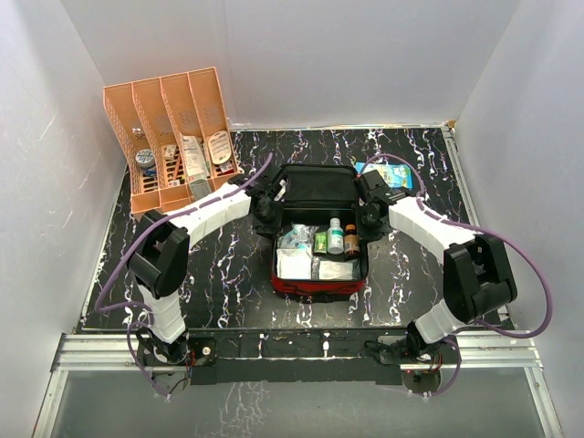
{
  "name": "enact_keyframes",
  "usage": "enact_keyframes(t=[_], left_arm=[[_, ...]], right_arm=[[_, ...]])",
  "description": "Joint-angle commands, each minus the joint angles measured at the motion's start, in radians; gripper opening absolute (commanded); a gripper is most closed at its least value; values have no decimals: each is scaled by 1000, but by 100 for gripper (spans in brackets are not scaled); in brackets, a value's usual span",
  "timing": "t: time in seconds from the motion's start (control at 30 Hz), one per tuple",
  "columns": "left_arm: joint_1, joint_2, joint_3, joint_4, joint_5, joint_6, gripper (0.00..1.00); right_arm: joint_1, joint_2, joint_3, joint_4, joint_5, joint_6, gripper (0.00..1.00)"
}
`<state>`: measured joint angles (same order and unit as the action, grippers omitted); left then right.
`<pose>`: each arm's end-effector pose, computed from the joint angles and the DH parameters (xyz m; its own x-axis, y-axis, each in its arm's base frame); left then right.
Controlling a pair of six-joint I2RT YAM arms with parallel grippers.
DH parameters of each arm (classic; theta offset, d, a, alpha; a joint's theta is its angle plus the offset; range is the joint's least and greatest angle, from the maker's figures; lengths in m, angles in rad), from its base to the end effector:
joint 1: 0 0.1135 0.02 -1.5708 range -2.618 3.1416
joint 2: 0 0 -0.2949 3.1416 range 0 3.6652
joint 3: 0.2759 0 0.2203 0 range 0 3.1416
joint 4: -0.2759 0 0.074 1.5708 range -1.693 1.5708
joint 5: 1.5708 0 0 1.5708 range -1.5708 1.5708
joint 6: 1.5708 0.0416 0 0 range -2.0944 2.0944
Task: Organize the medicine kit
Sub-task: Move the medicine box to the center of the board.
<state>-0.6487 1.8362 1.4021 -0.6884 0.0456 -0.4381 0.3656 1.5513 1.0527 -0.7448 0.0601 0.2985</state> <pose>0.2897 -0.2220 0.2592 -0.9130 0.1604 -0.3751 0.2562 0.9410 -0.2211 0.2496 0.0929 0.2503 -0.9448 -0.0474 -0.3241 -0.0638 0.9972 0.0402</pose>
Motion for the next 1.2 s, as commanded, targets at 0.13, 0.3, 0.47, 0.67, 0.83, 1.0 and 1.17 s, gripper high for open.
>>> enact_keyframes(t=[0.13,0.3,0.47,0.67,0.83,1.0,1.17], left_arm=[[-38,-70,-84,-77,80,0,4],[-39,-71,-77,-73,83,4,29],[-39,-90,-26,-59,82,47,77],[-39,-170,17,-75,50,121,88],[-33,-199,114,-73,42,197,88],[81,-144,253,3,226,224,89],[238,24,406,43,385,215,90]], right_arm=[[-8,17,4,-7,43,-25,0],[-8,48,52,1,44,-26,0],[-8,45,106,-16,52,-29,24],[-8,31,221,-60,69,-42,46],[-11,33,334,-110,90,-48,58],[-22,44,425,-141,110,-62,63],[-48,63,499,-157,104,-71,65]])
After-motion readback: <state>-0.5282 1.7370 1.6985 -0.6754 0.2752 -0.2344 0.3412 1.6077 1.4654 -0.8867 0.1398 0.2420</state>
